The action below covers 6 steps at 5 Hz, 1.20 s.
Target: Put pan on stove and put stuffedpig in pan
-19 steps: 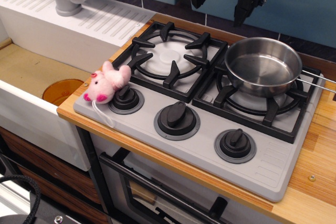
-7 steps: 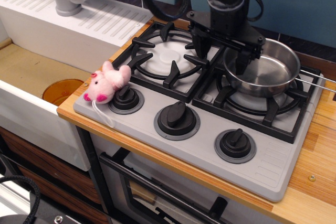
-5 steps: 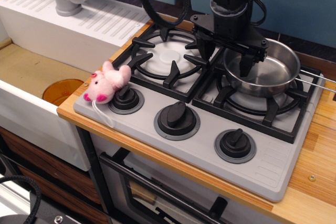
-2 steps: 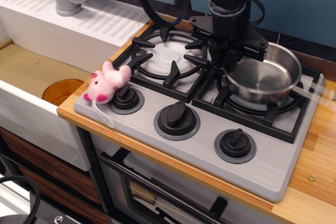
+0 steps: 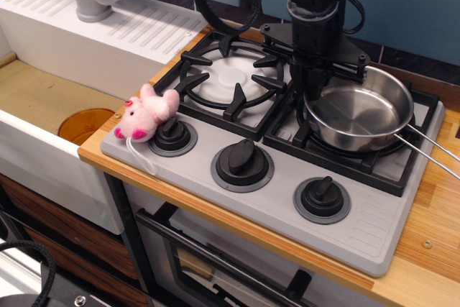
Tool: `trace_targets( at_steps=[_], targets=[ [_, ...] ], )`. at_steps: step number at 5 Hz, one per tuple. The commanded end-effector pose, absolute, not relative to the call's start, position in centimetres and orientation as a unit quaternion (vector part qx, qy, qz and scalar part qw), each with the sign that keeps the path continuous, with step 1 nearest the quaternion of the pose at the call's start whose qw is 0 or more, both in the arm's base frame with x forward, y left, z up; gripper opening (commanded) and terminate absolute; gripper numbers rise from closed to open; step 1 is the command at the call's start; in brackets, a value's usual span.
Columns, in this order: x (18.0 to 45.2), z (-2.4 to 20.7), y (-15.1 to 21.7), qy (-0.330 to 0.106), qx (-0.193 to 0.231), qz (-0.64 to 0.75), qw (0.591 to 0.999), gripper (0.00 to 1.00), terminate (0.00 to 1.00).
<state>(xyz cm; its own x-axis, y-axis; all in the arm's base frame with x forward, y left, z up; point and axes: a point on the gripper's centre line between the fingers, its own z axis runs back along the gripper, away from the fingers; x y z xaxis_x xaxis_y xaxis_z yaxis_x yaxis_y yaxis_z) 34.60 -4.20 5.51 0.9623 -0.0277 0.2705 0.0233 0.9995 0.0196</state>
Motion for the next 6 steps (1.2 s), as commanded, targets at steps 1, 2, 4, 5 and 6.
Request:
trace_targets(
  at_steps=[1, 2, 4, 5, 6],
  targets=[
    [34.8, 10.7, -4.2, -0.167, 0.008, -0.019, 0.986, 0.0, 0.0],
    [34.1, 13.9, -3.5, -0.141, 0.024, -0.025, 0.989, 0.0, 0.0],
    [33.4, 17.0, -3.0, -0.117, 0.04, -0.026, 0.992, 0.0, 0.0],
    [33.5, 17.8, -2.1, -0.112, 0.044, -0.034, 0.992, 0.0, 0.0],
    [33.9, 17.7, -0.1, -0.112, 0.04, -0.052, 0.992, 0.0, 0.0]
  ],
)
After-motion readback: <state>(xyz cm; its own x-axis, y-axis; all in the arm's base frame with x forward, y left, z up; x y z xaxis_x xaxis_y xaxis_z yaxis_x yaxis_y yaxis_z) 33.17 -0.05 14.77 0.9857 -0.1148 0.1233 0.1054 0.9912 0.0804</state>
